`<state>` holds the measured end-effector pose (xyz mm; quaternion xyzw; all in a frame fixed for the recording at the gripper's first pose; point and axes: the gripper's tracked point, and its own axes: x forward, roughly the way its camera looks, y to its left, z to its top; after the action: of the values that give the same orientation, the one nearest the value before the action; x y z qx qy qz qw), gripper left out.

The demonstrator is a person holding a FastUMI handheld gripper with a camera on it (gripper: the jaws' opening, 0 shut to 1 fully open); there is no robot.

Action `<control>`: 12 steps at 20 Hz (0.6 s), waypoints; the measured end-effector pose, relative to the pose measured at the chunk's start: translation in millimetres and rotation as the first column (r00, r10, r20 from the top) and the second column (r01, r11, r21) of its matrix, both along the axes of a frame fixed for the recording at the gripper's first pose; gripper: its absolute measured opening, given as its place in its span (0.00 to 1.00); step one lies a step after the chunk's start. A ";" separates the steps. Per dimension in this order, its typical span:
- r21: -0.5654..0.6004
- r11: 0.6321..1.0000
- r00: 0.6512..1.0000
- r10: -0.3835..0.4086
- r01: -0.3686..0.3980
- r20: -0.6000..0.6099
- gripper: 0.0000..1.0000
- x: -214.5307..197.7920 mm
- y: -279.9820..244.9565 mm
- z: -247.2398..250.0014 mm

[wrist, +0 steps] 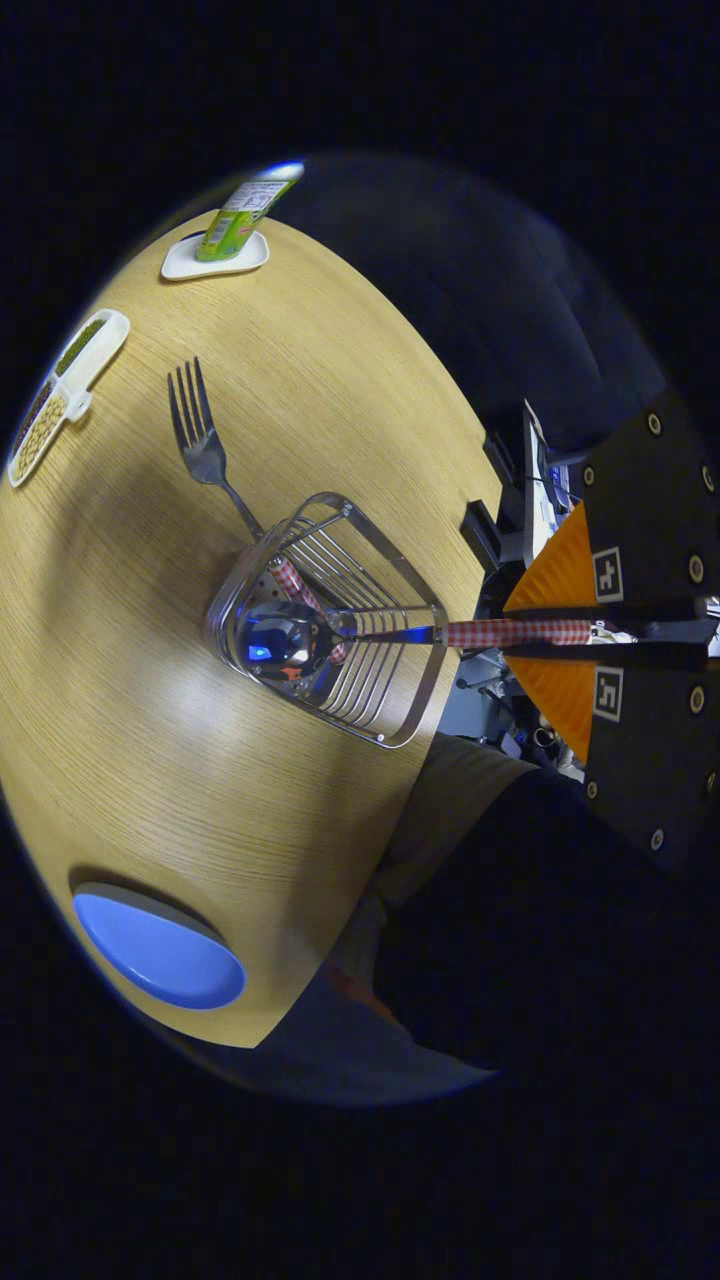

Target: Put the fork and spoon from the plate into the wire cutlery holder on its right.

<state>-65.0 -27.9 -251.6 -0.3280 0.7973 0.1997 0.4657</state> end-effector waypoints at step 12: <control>0.075 0.989 0.991 -0.127 0.124 0.032 0.18 6.7 21.0 -2.3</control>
<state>-58.3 -6.9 -253.9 -0.2637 0.7999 0.1929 0.5034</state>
